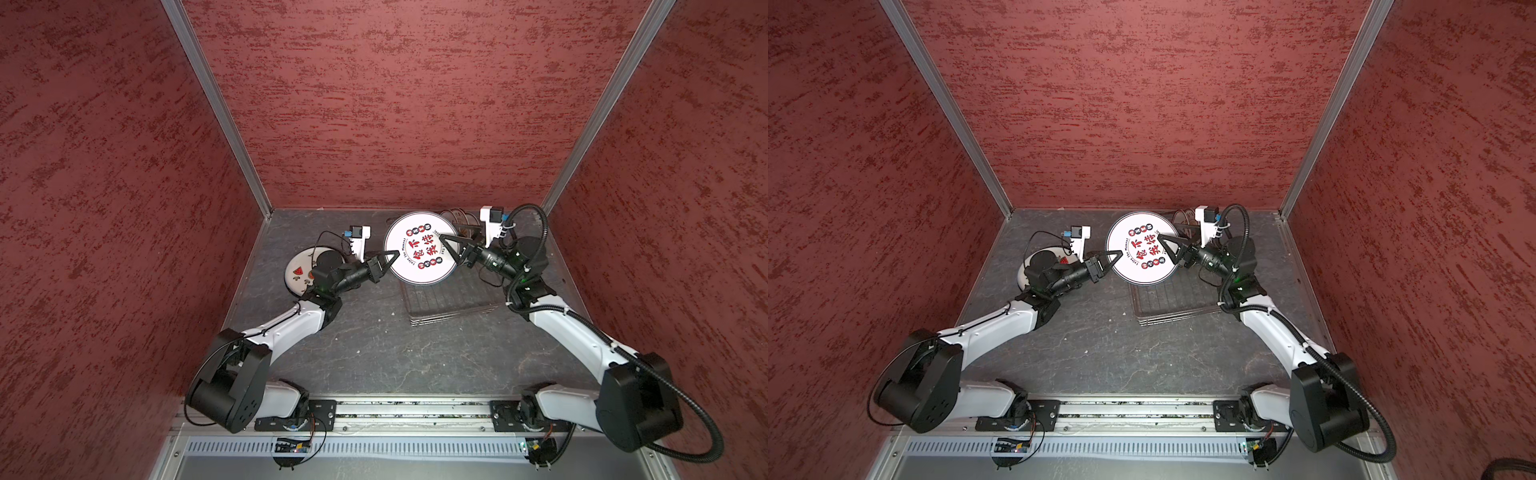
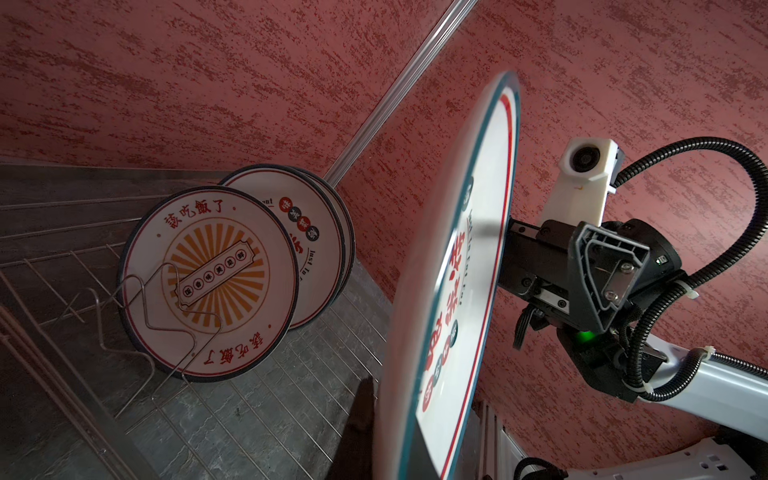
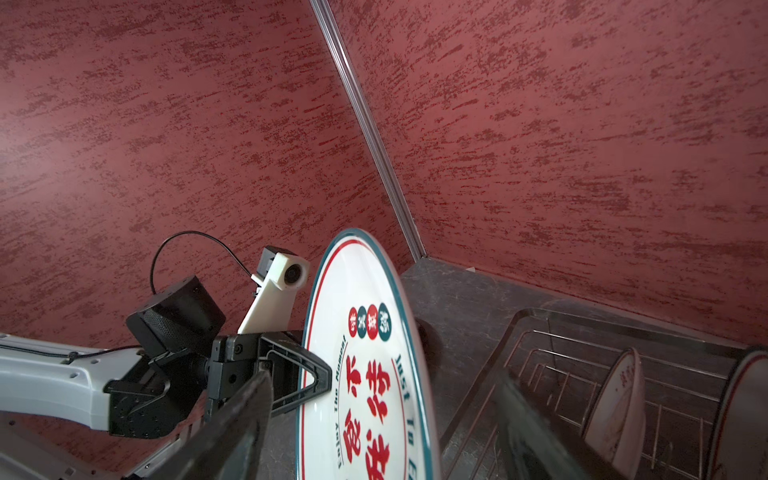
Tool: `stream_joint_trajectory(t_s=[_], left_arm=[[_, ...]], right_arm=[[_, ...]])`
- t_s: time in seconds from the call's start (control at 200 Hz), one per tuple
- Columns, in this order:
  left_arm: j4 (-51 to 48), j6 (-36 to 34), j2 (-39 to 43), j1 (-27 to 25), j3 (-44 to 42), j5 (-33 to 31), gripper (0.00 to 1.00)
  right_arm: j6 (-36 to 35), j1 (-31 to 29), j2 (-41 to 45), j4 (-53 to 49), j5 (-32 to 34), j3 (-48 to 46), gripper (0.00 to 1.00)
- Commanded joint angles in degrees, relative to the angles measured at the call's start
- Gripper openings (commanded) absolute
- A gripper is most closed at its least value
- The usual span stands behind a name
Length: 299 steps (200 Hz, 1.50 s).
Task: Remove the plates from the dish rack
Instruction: 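Carry the plate toward the left gripper and grasp its rim with the left gripper, then open the right gripper and carry the plate toward the table with the left gripper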
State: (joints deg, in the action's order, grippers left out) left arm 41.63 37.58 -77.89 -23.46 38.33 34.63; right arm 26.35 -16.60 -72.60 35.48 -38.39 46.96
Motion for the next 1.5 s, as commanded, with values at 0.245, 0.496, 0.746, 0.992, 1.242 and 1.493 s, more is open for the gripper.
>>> stream_joint_trajectory(t_s=[0.245, 0.496, 0.746, 0.992, 1.242, 1.493], left_arm=[[3.18, 1.79, 7.25, 4.24, -4.20, -0.39, 0.00], [-3.32, 1.35, 15.60, 7.16, -7.01, -3.65, 0.00], [-16.12, 5.48, 23.49, 9.13, -7.12, -11.47, 0.00], [-28.51, 7.54, 30.95, 9.16, -8.82, -17.12, 0.00], [-43.69, 11.22, 36.79, 9.58, -9.12, -22.21, 0.00], [-53.20, 12.34, 39.81, 10.17, -10.40, -24.08, 0.00]], right_arm=[[-1.58, 0.22, -0.60, -3.31, 0.14, 3.31, 0.99], [-3.21, -0.61, -1.38, -2.69, -0.57, 3.35, 0.99], [-9.14, -3.73, -4.31, -8.46, 3.68, 7.34, 0.99], [-16.09, -6.56, -8.52, -14.57, 5.70, 11.53, 0.99], [-25.43, -11.77, -13.80, -24.85, 12.31, 17.65, 0.99], [-30.61, -15.62, -16.71, -27.96, 19.58, 19.89, 0.97]])
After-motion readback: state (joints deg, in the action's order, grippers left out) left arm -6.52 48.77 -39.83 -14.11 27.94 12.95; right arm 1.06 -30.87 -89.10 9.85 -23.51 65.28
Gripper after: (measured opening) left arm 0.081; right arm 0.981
